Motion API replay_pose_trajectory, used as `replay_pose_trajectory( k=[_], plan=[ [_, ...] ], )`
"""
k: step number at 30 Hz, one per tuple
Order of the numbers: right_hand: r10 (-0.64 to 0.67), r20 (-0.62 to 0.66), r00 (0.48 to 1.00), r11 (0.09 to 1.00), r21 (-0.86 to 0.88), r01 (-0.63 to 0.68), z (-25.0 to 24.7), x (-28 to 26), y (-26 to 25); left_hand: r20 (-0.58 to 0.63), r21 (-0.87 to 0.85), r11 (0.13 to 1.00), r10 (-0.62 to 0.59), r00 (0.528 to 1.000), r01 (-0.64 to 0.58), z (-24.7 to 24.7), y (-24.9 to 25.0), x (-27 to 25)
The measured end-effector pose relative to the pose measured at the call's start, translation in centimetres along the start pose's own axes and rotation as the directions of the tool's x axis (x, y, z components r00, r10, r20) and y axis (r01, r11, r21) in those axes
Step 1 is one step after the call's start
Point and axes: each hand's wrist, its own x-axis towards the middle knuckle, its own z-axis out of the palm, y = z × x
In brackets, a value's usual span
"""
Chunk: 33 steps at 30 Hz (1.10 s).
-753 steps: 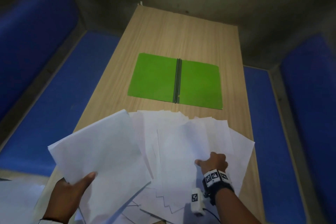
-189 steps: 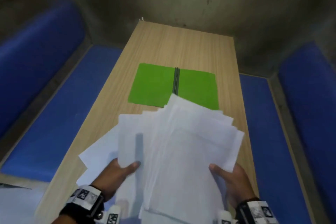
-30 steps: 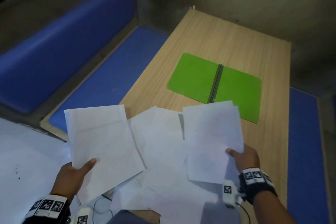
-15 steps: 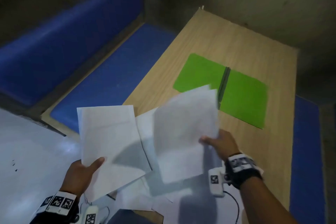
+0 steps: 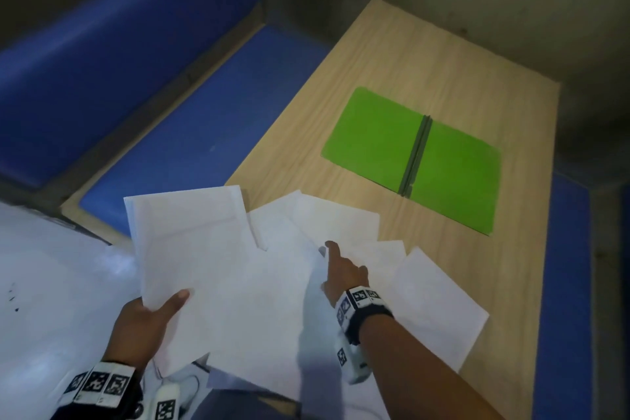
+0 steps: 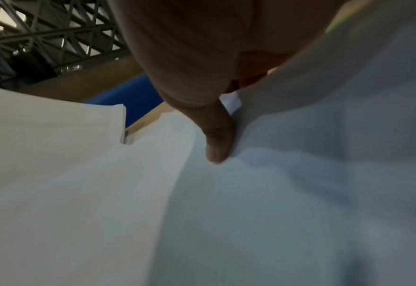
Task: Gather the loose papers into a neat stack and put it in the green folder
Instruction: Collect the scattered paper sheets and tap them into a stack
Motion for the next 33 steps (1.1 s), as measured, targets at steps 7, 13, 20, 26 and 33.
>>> replay_pose_trajectory(
  k=[7, 13, 20, 26, 33],
  plan=[
    [-0.057, 0.042, 0.997, 0.995, 0.089, 0.054, -5.9, -2.2, 7.0, -0.029, 0.001, 0.999, 0.032, 0.999, -0.032, -1.2, 1.9, -0.2],
    [-0.05, 0.085, 0.995, 0.998, -0.023, 0.052, -7.4, -5.6, 15.3, -0.043, 0.009, 0.999, 0.051, 0.998, -0.051, -1.4, 2.5, -0.8],
    [0.039, 0.12, 0.992, 0.993, -0.112, -0.026, -1.1, -8.5, 16.9, -0.018, 0.029, 0.996, 0.087, 0.996, -0.087, 0.5, 3.8, -3.2],
    [0.099, 0.083, 0.992, 0.973, -0.215, -0.079, 0.6, -10.5, 17.7, 0.049, 0.143, 0.98, 0.131, 0.99, -0.136, 2.9, 5.9, -4.6],
    [0.273, -0.042, 0.961, 0.73, 0.66, -0.179, -2.2, -13.4, 21.2, 0.0, 0.295, 0.951, 0.096, 0.995, -0.092, 2.6, 5.4, -4.5]
  ],
)
